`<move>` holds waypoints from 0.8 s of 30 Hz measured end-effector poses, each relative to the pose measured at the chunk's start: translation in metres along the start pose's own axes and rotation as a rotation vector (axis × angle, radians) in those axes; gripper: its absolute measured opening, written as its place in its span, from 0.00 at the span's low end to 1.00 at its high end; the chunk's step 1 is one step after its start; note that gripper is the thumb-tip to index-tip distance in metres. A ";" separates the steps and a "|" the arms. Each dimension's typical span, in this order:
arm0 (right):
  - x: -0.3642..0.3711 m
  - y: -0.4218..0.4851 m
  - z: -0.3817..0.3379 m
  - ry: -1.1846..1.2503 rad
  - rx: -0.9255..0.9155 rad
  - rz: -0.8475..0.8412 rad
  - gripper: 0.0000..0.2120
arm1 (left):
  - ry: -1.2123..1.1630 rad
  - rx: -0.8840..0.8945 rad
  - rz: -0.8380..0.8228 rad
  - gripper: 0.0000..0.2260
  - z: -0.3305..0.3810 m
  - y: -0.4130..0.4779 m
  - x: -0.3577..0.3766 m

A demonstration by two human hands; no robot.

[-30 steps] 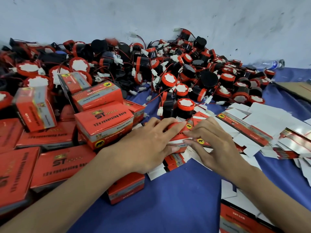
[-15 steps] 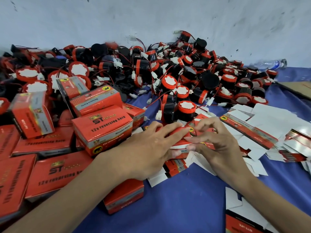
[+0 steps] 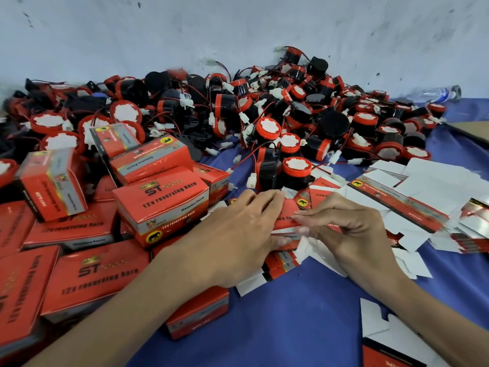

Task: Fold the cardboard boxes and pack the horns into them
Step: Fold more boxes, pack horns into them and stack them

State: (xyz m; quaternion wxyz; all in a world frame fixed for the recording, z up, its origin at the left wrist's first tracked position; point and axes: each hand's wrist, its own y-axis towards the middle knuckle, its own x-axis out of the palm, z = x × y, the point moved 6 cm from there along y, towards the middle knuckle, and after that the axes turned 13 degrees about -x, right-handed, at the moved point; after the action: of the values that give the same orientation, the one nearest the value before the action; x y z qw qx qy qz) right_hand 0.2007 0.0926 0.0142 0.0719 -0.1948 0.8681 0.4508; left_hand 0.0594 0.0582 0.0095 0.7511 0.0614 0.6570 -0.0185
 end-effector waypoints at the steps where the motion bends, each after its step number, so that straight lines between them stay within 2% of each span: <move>1: 0.000 0.000 -0.001 -0.026 -0.014 -0.013 0.10 | -0.005 -0.002 0.002 0.29 0.000 0.000 -0.001; 3: 0.000 0.000 -0.002 -0.065 -0.032 -0.028 0.15 | -0.010 0.002 0.005 0.29 0.000 0.000 -0.001; 7: 0.007 -0.001 -0.011 -0.089 -0.100 -0.073 0.10 | 0.029 0.012 0.016 0.32 0.003 0.003 -0.001; 11: 0.008 0.001 -0.020 -0.223 -0.259 -0.156 0.08 | 0.084 0.014 0.006 0.36 0.004 0.006 0.001; 17: 0.009 -0.002 -0.026 -0.432 -0.468 -0.213 0.11 | 0.098 0.051 -0.088 0.36 0.002 0.008 0.004; 20: 0.008 -0.003 -0.024 -0.420 -0.446 -0.225 0.10 | 0.144 0.053 -0.079 0.35 0.003 0.010 0.004; 24: 0.003 -0.001 -0.015 -0.195 -0.256 -0.239 0.10 | -0.026 0.045 0.025 0.33 0.002 0.005 -0.005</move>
State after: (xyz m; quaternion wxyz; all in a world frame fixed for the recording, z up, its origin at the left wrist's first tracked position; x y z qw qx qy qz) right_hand 0.1986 0.0794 0.0210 0.1834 -0.2593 0.7633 0.5626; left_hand 0.0611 0.0628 0.0147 0.7583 0.0863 0.6457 -0.0244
